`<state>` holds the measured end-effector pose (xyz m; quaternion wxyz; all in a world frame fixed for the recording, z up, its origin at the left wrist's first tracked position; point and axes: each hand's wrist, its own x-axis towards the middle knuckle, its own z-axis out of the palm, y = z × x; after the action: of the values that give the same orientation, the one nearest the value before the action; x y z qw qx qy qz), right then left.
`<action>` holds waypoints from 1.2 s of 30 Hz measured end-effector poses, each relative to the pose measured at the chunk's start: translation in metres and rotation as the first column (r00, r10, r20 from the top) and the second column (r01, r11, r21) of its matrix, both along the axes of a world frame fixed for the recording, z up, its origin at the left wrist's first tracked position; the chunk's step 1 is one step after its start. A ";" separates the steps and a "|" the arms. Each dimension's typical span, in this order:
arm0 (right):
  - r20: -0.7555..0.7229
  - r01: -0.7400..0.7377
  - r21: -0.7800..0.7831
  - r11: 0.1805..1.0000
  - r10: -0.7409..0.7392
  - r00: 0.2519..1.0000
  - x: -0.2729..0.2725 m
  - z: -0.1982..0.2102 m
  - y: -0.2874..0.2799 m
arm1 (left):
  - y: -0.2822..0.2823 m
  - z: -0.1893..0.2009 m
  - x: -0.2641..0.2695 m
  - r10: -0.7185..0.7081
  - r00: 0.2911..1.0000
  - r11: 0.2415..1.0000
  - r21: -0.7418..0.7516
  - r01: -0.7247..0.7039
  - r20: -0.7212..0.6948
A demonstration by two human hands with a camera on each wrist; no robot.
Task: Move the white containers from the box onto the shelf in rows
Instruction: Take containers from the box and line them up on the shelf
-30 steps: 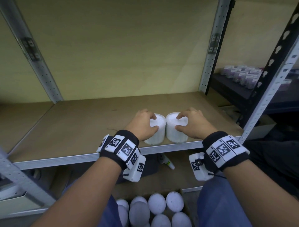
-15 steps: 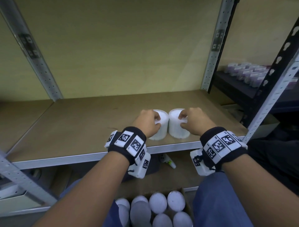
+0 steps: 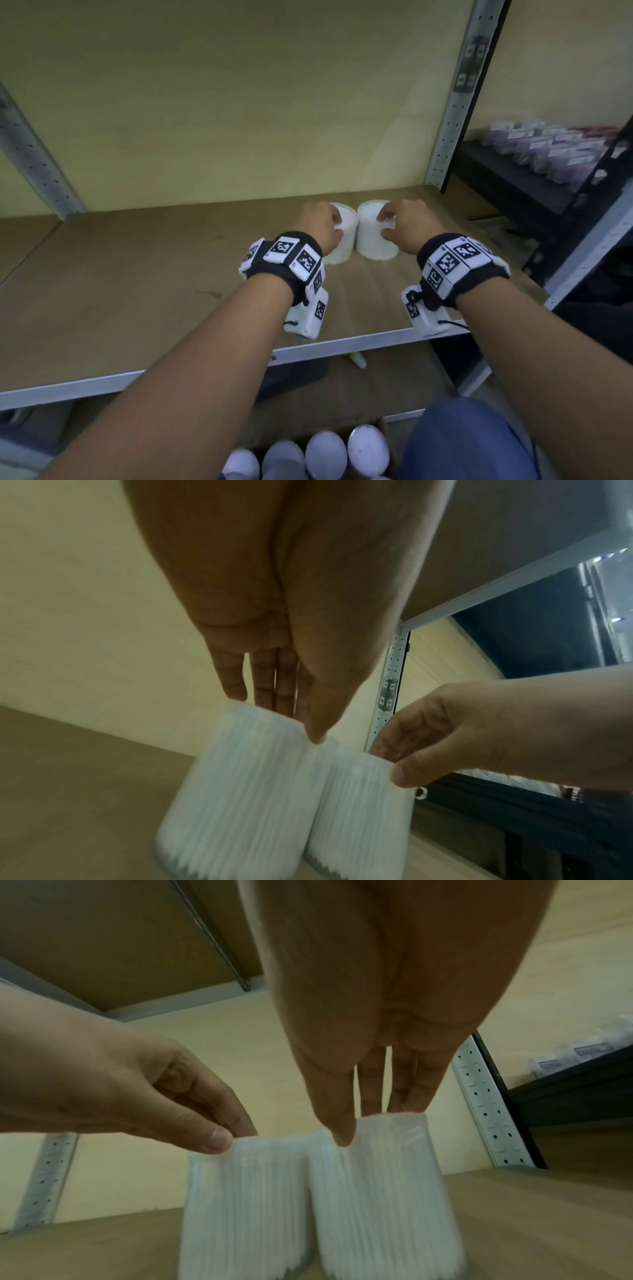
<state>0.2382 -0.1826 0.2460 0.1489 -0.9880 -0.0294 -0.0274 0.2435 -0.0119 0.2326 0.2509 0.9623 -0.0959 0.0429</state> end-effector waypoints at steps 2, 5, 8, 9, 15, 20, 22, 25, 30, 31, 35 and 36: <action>0.010 0.007 -0.004 1.000 -0.007 1.000 0.016 -0.001 -0.002 | -0.003 -0.001 0.017 0.001 1.000 1.000 -0.008 -0.001 -0.010; 0.029 0.020 -0.008 1.000 -0.020 0.999 0.039 -0.003 -0.004 | -0.008 -0.003 0.041 0.011 1.000 1.000 -0.017 -0.011 0.004; 0.035 0.024 -0.004 1.000 -0.024 0.999 0.059 -0.005 -0.007 | -0.013 -0.006 0.062 0.028 0.999 0.999 -0.022 -0.028 0.025; 0.035 0.022 0.004 1.000 -0.022 0.999 0.065 -0.005 -0.007 | -0.014 -0.007 0.069 0.032 0.999 0.999 -0.017 -0.032 0.033; 0.046 0.006 0.019 1.000 -0.007 0.999 0.106 -0.006 -0.014 | -0.021 -0.011 0.102 0.036 0.996 0.999 -0.007 -0.036 0.076; 0.074 0.025 0.047 0.999 -0.028 0.997 0.131 -0.010 -0.017 | -0.024 -0.011 0.122 0.034 0.994 0.999 -0.029 -0.031 0.103; 0.082 0.025 0.050 0.998 -0.029 0.996 0.138 -0.012 -0.017 | -0.024 -0.011 0.128 0.035 0.993 0.999 -0.040 -0.031 0.111; 0.092 0.026 0.063 0.998 -0.032 0.995 0.145 -0.015 -0.017 | -0.025 -0.013 0.135 0.040 0.992 0.997 -0.065 -0.032 0.119; 0.118 0.028 0.086 0.996 -0.038 0.992 0.149 -0.018 -0.017 | -0.024 -0.016 0.140 0.050 0.991 0.994 -0.102 -0.037 0.122; 0.116 0.030 0.086 0.996 -0.039 0.992 0.148 -0.019 -0.017 | -0.024 -0.015 0.141 0.045 0.992 0.995 -0.094 -0.034 0.119; 0.112 0.031 0.040 0.999 -0.035 0.993 0.143 -0.024 -0.013 | -0.023 -0.011 0.142 0.011 0.997 0.999 -0.038 -0.008 0.079; 0.100 0.031 0.023 0.999 -0.033 0.994 0.142 -0.025 -0.012 | -0.022 -0.009 0.142 -0.001 0.998 1.000 -0.018 0.002 0.070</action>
<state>0.3800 -0.1949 0.2209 0.1572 -0.9841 -0.0207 -0.0799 0.3855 -0.0337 0.2240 0.2564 0.9577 -0.1051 0.0771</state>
